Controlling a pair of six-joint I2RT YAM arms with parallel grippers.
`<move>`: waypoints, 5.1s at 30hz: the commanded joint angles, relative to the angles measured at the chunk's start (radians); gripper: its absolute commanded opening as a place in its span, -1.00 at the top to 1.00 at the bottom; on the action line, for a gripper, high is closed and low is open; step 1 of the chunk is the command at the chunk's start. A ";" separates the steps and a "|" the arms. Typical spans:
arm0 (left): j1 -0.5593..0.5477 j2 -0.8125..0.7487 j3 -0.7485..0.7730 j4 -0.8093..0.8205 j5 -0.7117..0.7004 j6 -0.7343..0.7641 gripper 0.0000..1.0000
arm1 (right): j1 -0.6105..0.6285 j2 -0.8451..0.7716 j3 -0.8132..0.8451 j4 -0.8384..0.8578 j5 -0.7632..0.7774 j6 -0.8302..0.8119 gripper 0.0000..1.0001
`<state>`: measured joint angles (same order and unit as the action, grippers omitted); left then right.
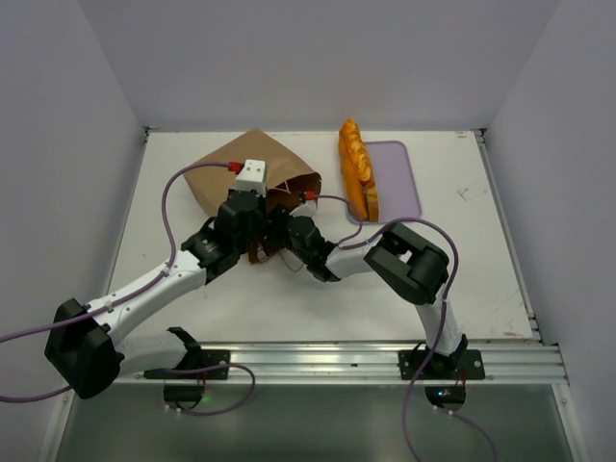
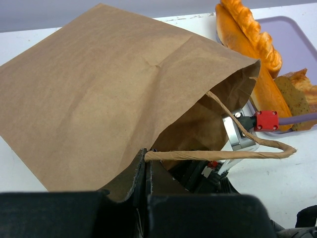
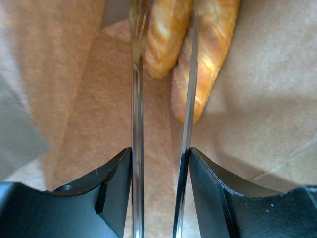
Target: Take the fake bread out of the paper bag
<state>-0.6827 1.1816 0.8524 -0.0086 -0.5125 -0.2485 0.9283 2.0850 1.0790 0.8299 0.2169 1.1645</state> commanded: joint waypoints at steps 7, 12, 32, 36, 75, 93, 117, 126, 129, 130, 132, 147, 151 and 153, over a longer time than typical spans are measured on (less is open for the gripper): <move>0.002 -0.030 0.007 0.058 -0.012 -0.003 1.00 | -0.005 -0.002 0.002 0.015 -0.013 0.029 -0.01; 0.002 -0.030 0.007 0.059 -0.009 -0.005 1.00 | -0.006 0.000 0.004 0.018 -0.027 0.034 0.10; 0.021 0.004 -0.012 0.087 0.005 -0.037 1.00 | -0.029 -0.114 -0.123 0.067 -0.050 0.014 1.00; 0.028 0.009 -0.038 0.145 0.031 -0.055 1.00 | -0.042 -0.170 -0.201 0.104 -0.059 0.012 1.00; 0.057 0.062 0.002 0.130 0.043 -0.049 1.00 | -0.148 -0.447 -0.548 0.276 -0.155 0.127 1.00; 0.100 0.124 0.034 0.151 0.062 -0.029 1.00 | -0.172 -0.582 -0.639 0.268 -0.212 0.162 1.00; 0.110 0.069 0.010 0.171 0.057 -0.012 1.00 | -0.177 -1.226 -0.648 -0.555 -0.174 -0.152 1.00; 0.112 0.052 -0.009 0.176 0.054 -0.005 1.00 | -0.175 -1.457 -0.535 -0.934 -0.036 -0.327 1.00; 0.112 0.053 -0.018 0.179 0.057 -0.005 1.00 | -0.175 -1.494 -0.479 -1.014 -0.002 -0.376 1.00; 0.112 0.053 -0.021 0.182 0.058 -0.005 1.00 | -0.175 -1.499 -0.469 -1.026 0.007 -0.382 1.00; 0.112 0.050 -0.030 0.185 0.060 -0.005 1.00 | -0.177 -1.493 -0.436 -1.045 0.009 -0.400 1.00; 0.112 0.035 -0.069 0.203 0.071 -0.011 1.00 | -0.200 -1.318 -0.185 -1.091 0.189 -0.641 1.00; 0.112 0.026 -0.075 0.206 0.074 -0.009 1.00 | -0.246 -1.255 -0.153 -1.060 0.203 -0.680 1.00; 0.112 0.023 -0.079 0.206 0.072 -0.009 1.00 | -0.270 -1.226 -0.140 -1.043 0.200 -0.697 1.00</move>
<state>-0.5808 1.2400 0.7868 0.1383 -0.4362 -0.2684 0.6895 0.8368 0.8803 -0.3000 0.3676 0.5316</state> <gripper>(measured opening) 0.010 0.349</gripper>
